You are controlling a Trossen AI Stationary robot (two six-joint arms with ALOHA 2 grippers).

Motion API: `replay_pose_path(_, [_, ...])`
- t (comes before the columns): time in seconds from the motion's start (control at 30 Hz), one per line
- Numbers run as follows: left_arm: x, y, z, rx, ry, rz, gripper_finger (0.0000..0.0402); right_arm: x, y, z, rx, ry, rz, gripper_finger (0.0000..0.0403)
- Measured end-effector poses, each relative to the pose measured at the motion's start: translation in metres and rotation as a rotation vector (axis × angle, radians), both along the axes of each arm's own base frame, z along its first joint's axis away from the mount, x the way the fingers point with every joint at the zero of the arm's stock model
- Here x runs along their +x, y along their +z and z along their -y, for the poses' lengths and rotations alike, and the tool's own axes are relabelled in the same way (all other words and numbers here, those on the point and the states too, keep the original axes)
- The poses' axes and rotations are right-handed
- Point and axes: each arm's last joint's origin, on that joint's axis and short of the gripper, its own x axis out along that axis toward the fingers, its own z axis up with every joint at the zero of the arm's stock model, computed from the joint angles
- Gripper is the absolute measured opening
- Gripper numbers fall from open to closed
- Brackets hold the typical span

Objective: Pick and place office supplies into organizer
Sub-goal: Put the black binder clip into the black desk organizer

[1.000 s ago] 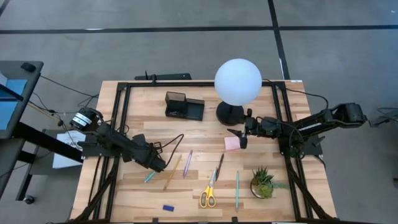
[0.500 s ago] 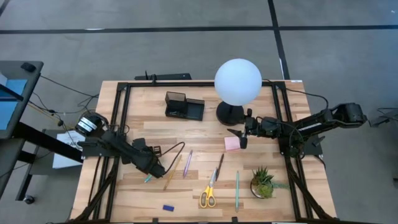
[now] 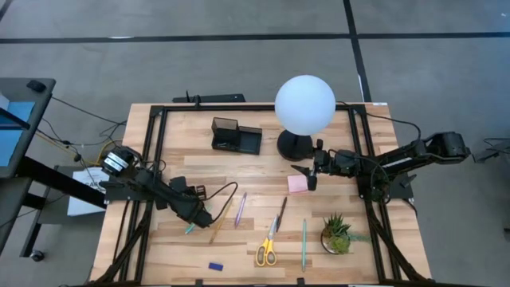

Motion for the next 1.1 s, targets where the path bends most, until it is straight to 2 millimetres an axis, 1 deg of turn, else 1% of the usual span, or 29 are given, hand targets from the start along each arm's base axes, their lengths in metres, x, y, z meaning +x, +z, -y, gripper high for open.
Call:
replay_pose_path(0.2, [-0.002,-0.003,0.003,0.026,-0.031,-0.015,0.0184,0.000,0.000,0.000,0.000,0.000,0.000,0.0205])
replay_pose_path(0.37, [-0.004,-0.013,0.007,0.070,-0.069,-0.043,0.0180,0.000,0.000,0.000,0.000,0.000,0.000,0.0205])
replay_pose_path(0.47, [-0.003,-0.016,0.007,0.089,-0.086,-0.053,0.0162,0.000,0.000,0.000,0.000,0.000,0.001,0.0205])
replay_pose_path(0.6, [-0.003,-0.015,0.007,0.097,-0.103,-0.061,0.0130,0.000,0.001,0.000,0.000,0.000,0.011,0.0205])
replay_pose_path(0.67, [-0.003,-0.015,0.007,0.104,-0.115,-0.060,0.0120,0.000,0.001,0.000,0.000,0.000,0.013,0.0205])
replay_pose_path(0.83, [-0.002,-0.017,0.006,0.180,-0.264,-0.041,0.0108,0.000,0.002,0.000,0.001,0.001,0.016,0.0205])
replay_pose_path(0.9, [0.000,-0.018,0.004,0.208,-0.282,-0.016,0.0100,0.000,0.001,0.000,0.009,-0.001,0.018,0.0205])
replay_pose_path(1.0, [0.001,-0.019,0.002,0.228,-0.321,-0.011,0.0080,0.000,0.002,0.000,0.035,-0.006,0.024,0.0205])
replay_pose_path(1.1, [0.006,-0.022,0.000,0.274,-0.430,0.017,0.0055,0.000,0.002,0.000,0.042,-0.007,0.032,0.0205])
